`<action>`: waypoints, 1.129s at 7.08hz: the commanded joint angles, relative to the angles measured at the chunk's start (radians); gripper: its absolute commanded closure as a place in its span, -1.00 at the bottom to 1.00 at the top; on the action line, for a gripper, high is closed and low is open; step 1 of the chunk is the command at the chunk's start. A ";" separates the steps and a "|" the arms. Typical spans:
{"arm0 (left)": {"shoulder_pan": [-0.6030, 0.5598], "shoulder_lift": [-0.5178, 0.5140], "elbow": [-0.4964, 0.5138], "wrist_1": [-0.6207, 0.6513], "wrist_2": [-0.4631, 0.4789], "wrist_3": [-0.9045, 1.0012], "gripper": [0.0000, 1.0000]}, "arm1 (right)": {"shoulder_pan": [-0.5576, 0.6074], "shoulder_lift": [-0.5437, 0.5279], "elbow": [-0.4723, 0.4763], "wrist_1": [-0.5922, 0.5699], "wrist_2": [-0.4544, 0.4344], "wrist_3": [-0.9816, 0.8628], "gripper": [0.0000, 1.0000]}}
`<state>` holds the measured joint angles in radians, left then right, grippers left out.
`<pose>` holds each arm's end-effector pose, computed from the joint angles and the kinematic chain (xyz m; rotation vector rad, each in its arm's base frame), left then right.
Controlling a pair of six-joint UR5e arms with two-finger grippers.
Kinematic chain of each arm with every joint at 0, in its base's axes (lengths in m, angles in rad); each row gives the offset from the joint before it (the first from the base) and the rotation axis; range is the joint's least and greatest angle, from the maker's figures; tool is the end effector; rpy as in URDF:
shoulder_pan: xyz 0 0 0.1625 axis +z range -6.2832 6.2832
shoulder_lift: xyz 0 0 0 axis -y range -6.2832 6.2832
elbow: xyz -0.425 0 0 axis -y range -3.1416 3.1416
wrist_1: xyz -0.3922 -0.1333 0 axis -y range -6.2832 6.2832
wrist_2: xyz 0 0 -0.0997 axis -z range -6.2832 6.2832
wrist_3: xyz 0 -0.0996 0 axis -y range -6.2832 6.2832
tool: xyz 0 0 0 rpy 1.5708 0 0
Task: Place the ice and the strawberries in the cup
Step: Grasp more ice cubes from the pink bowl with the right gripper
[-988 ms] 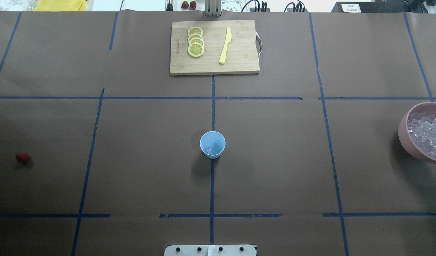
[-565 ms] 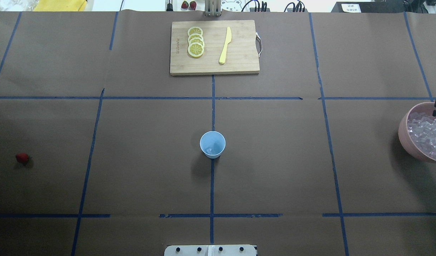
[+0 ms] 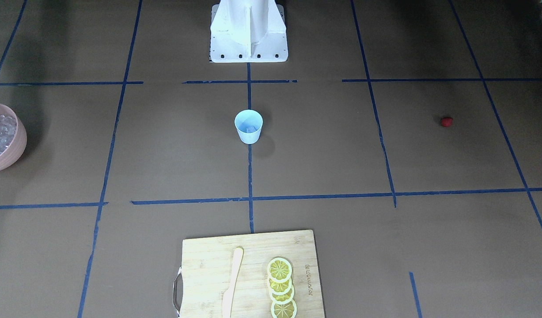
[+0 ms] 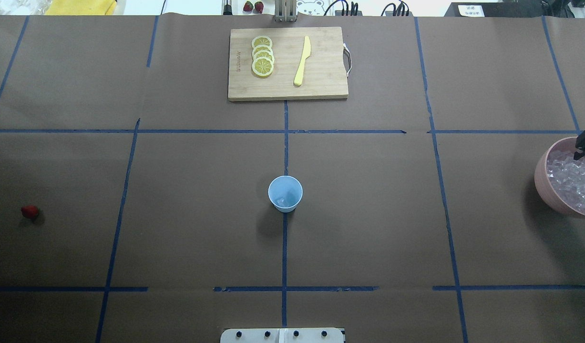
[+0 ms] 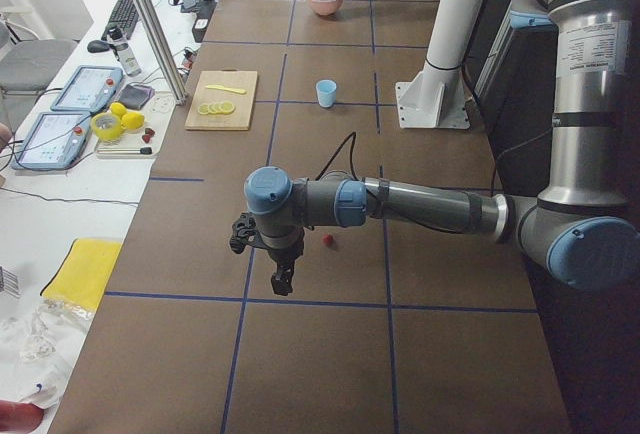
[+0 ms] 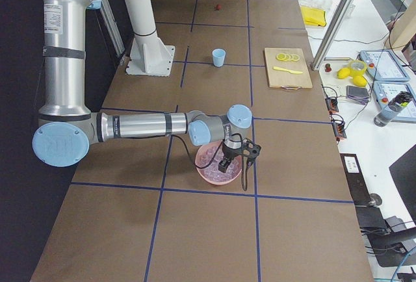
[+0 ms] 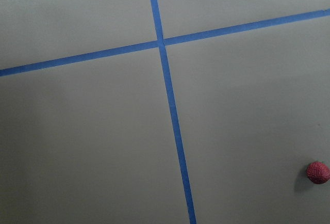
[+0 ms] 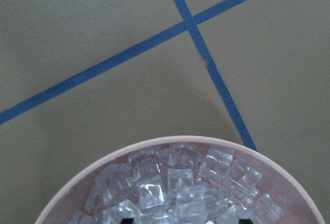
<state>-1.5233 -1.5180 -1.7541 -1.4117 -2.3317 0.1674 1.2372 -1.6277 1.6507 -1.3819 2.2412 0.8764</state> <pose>-0.0425 -0.4666 0.6108 0.0185 0.7624 0.1935 -0.0903 -0.4786 0.6331 -0.2140 -0.6711 0.4494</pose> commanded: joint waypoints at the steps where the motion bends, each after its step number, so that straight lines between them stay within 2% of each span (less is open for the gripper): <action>1: 0.000 0.002 -0.007 -0.001 0.000 0.000 -1.00 | -0.004 0.002 -0.038 0.049 0.000 0.000 -0.48; 3: 0.000 0.002 -0.007 0.000 0.000 0.000 -1.00 | -0.011 0.009 -0.060 0.081 0.000 0.004 -0.45; 4: 0.000 0.002 -0.007 0.000 0.000 0.000 -1.00 | -0.012 0.009 -0.061 0.081 0.000 0.004 -0.13; 5: 0.000 0.002 -0.007 -0.001 0.000 0.000 -1.00 | -0.010 0.009 -0.061 0.083 0.000 0.003 0.43; 6: 0.000 0.002 -0.007 -0.001 0.000 0.000 -1.00 | -0.010 0.009 -0.058 0.083 0.001 0.001 0.83; 7: 0.000 0.002 -0.007 -0.001 0.000 0.000 -1.00 | -0.010 0.009 -0.051 0.086 0.001 0.001 0.97; 8: 0.000 0.002 -0.008 0.000 0.000 0.000 -1.00 | -0.007 -0.003 -0.026 0.111 0.006 0.000 1.00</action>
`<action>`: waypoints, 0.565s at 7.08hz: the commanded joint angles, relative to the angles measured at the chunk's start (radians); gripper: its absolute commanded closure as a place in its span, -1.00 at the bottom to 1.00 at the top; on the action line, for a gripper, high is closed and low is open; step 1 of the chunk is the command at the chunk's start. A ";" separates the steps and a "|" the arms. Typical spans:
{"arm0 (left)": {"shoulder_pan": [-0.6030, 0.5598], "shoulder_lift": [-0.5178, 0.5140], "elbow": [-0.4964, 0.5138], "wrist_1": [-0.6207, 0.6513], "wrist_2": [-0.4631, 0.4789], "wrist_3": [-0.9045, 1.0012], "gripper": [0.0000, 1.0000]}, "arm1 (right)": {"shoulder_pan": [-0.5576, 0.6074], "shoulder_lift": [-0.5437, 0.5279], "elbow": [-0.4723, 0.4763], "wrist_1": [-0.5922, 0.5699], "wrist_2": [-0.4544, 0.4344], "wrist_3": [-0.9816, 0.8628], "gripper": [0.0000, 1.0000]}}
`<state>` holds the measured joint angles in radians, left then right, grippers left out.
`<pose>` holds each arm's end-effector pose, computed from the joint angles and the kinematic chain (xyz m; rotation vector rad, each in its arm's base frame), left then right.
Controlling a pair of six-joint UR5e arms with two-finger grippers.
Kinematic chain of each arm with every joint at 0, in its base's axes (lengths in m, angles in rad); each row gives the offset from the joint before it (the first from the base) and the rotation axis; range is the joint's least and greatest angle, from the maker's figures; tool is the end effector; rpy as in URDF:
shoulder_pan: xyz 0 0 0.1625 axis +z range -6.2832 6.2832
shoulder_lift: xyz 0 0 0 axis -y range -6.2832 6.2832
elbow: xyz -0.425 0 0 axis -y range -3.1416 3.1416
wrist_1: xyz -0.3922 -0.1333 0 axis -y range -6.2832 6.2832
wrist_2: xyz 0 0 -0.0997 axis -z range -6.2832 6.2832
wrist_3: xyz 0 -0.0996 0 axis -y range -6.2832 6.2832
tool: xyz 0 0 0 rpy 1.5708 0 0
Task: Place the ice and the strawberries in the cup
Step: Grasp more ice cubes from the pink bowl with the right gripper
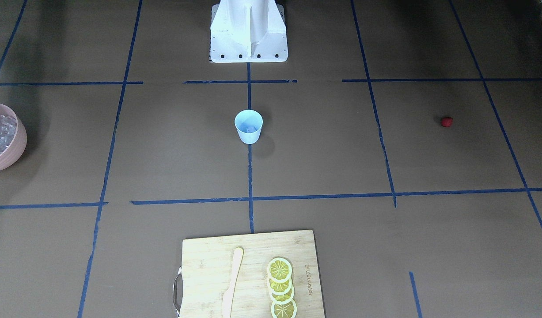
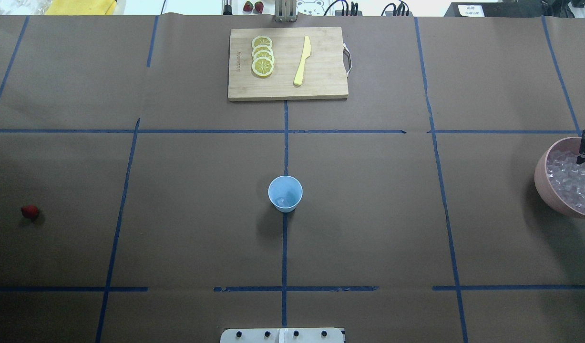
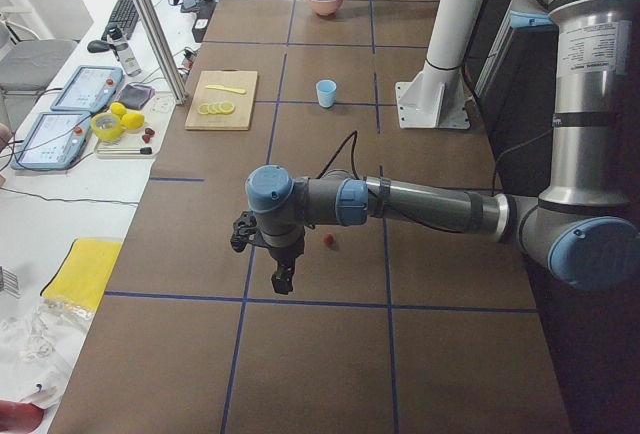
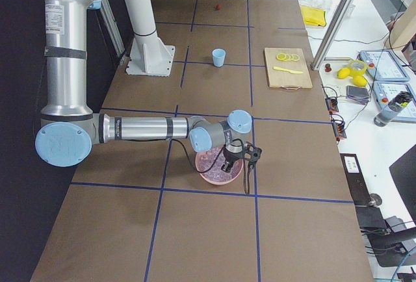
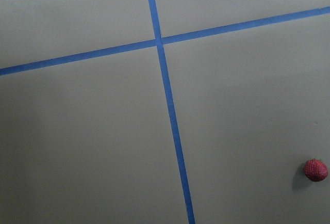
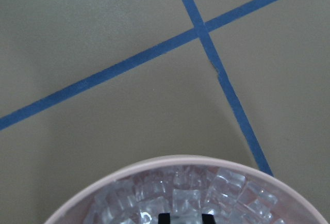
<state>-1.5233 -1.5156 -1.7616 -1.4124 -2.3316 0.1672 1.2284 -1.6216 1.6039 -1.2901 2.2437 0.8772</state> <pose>-0.0426 -0.4657 0.6082 0.0239 0.7620 0.1955 -0.0964 -0.4827 0.6432 -0.1771 -0.6985 0.4232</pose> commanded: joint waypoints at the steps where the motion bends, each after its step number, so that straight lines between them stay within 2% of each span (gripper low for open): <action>1: 0.000 0.000 -0.001 0.001 -0.002 -0.002 -1.00 | 0.014 -0.035 0.109 0.014 0.008 0.002 1.00; 3: 0.000 0.000 -0.001 0.001 -0.002 -0.002 -1.00 | 0.022 -0.107 0.285 0.005 0.004 0.008 1.00; 4: 0.000 0.000 -0.001 0.001 -0.002 -0.002 -1.00 | 0.001 -0.092 0.335 0.011 0.010 0.126 1.00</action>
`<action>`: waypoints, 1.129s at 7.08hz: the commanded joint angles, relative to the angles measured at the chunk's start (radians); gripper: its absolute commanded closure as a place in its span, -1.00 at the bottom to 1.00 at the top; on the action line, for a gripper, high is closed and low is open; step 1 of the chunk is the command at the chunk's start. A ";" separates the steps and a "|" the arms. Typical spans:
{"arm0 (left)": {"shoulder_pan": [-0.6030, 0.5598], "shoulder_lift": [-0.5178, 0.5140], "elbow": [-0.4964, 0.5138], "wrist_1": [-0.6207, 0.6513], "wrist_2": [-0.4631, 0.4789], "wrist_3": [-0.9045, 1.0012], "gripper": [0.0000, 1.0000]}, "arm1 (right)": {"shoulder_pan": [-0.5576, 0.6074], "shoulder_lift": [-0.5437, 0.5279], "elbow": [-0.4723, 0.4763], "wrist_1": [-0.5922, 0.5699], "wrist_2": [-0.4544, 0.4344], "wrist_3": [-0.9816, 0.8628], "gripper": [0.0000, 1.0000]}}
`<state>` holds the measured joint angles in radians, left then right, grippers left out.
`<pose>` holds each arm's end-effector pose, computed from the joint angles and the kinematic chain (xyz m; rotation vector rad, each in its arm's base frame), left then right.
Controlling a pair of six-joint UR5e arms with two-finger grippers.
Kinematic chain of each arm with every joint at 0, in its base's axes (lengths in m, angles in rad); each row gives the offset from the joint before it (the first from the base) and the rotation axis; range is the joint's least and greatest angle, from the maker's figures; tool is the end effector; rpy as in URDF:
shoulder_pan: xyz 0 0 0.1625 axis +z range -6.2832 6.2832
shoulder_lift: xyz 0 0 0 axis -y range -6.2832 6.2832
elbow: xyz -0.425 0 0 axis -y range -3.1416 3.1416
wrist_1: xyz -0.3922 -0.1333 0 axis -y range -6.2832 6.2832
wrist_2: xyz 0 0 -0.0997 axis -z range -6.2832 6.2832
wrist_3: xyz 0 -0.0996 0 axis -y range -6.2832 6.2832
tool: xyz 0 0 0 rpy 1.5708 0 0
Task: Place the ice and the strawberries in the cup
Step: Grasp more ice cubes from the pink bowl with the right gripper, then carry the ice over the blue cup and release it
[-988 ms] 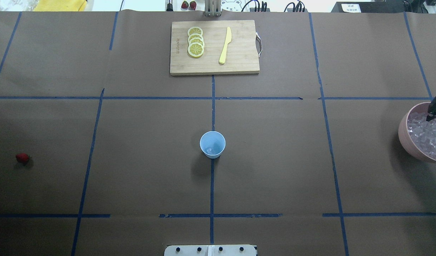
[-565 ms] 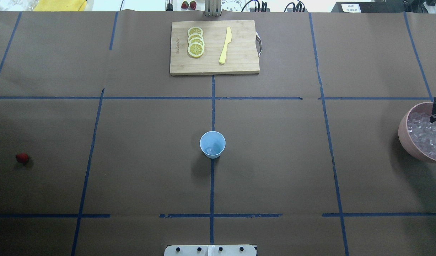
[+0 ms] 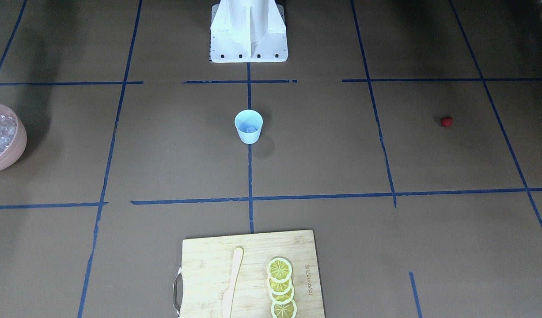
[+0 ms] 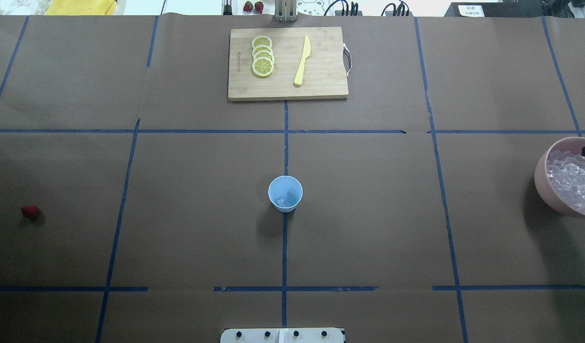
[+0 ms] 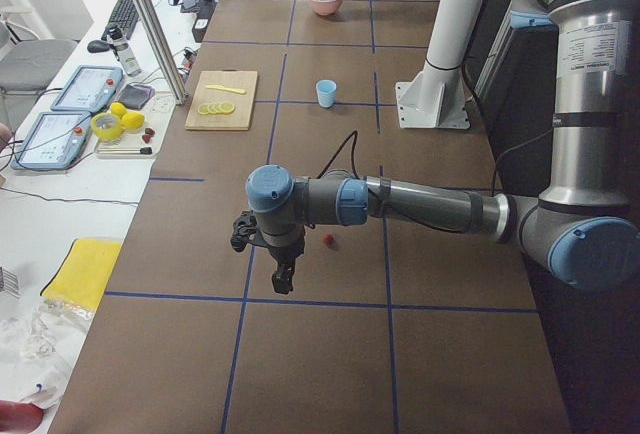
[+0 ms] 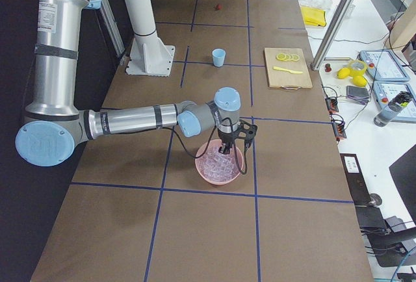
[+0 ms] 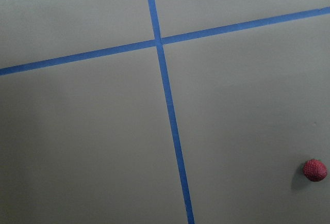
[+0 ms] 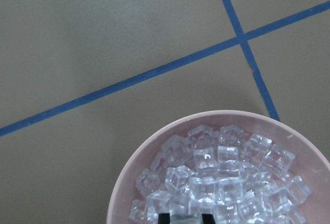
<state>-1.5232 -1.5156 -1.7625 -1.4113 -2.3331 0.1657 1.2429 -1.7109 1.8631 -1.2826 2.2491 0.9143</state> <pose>-0.0424 -0.4657 0.6078 0.0232 0.7635 0.1941 -0.0784 -0.4503 0.5515 -0.0443 -0.7939 0.4062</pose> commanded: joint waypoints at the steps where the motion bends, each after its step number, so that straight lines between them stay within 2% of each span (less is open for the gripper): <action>1: 0.000 0.000 0.000 0.000 0.000 0.000 -1.00 | -0.105 0.048 0.144 0.000 -0.002 0.268 1.00; 2: 0.000 0.000 0.002 0.000 0.000 0.000 -1.00 | -0.184 0.122 0.154 0.000 -0.011 0.411 1.00; 4: 0.000 0.000 0.002 0.000 0.000 0.000 -1.00 | -0.397 0.357 0.133 -0.012 -0.090 0.715 1.00; 6: 0.000 0.000 0.003 0.000 -0.003 0.001 -1.00 | -0.599 0.682 0.021 -0.142 -0.281 0.916 0.97; 7: 0.000 0.000 0.003 0.000 -0.003 0.001 -1.00 | -0.650 0.776 -0.058 -0.138 -0.324 0.966 0.97; 8: 0.000 0.000 0.002 0.000 -0.003 0.000 -1.00 | -0.672 0.844 -0.118 -0.135 -0.324 0.994 0.94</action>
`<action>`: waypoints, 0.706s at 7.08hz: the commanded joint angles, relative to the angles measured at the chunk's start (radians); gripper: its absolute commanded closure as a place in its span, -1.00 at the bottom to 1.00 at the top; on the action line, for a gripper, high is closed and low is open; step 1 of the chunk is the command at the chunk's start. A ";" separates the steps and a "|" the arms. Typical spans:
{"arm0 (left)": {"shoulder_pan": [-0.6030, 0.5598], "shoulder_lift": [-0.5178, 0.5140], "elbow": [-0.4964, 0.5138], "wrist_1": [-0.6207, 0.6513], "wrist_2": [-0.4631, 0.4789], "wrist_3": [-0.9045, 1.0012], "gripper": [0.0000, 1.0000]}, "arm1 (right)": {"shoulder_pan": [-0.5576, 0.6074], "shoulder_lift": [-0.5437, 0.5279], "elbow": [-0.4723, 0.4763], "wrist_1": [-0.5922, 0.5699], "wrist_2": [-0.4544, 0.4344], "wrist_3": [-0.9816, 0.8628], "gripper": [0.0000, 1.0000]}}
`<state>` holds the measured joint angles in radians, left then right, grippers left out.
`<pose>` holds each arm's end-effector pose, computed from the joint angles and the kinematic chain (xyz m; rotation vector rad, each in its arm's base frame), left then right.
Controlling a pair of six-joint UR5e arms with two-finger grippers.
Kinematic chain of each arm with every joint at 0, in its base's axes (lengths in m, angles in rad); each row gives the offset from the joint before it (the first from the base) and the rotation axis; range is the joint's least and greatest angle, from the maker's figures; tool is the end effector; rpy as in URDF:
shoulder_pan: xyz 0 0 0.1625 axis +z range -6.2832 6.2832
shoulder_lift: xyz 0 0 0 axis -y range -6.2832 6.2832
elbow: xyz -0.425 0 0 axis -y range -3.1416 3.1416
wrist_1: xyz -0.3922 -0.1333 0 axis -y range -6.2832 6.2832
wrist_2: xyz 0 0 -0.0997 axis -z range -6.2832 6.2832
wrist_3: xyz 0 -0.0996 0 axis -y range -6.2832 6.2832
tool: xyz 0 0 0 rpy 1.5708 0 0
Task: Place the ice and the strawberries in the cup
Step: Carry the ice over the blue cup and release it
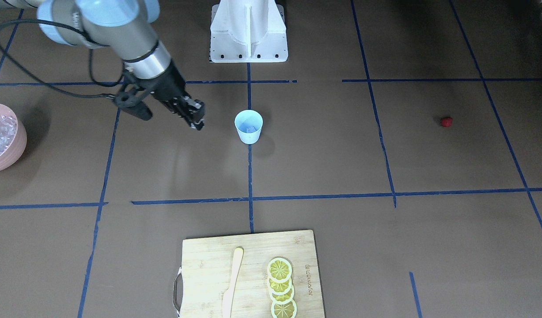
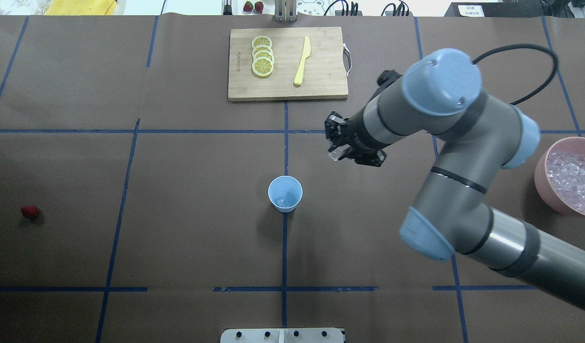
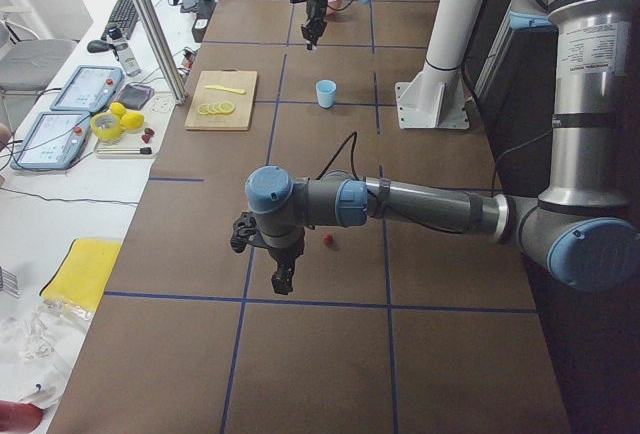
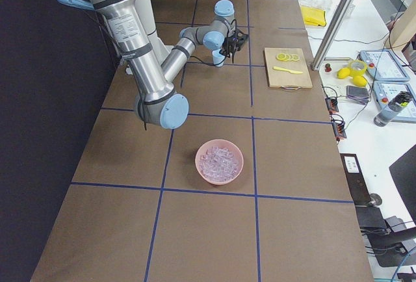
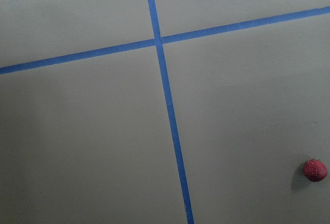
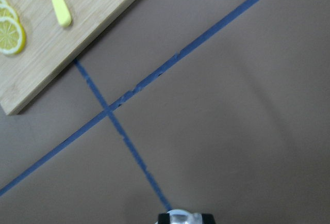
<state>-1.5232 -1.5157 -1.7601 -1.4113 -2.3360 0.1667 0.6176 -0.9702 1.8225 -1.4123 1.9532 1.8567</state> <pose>-0.0422 -0.4657 0.6087 0.0216 0.7665 0.1940 -0.4576 -0.4430 0.1825 -0.1826 -1.0594 0.6238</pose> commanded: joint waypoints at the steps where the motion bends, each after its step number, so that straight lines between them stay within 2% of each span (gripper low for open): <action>1: 0.000 0.002 0.002 0.000 -0.014 -0.001 -1.00 | -0.080 0.119 -0.097 -0.004 -0.051 0.047 0.92; 2: 0.000 0.000 0.001 0.000 -0.019 -0.001 -1.00 | -0.093 0.140 -0.126 -0.004 -0.075 0.047 0.85; 3: 0.000 0.002 -0.001 0.000 -0.017 -0.001 -1.00 | -0.099 0.142 -0.147 -0.002 -0.077 0.045 0.56; 4: 0.000 0.002 -0.001 0.000 -0.019 -0.001 -1.00 | -0.101 0.140 -0.149 -0.004 -0.076 0.053 0.47; 5: 0.000 0.002 -0.001 0.000 -0.019 -0.001 -1.00 | -0.105 0.139 -0.147 -0.004 -0.076 0.055 0.47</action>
<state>-1.5232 -1.5142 -1.7607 -1.4113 -2.3540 0.1657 0.5179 -0.8313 1.6781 -1.4155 1.8785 1.9078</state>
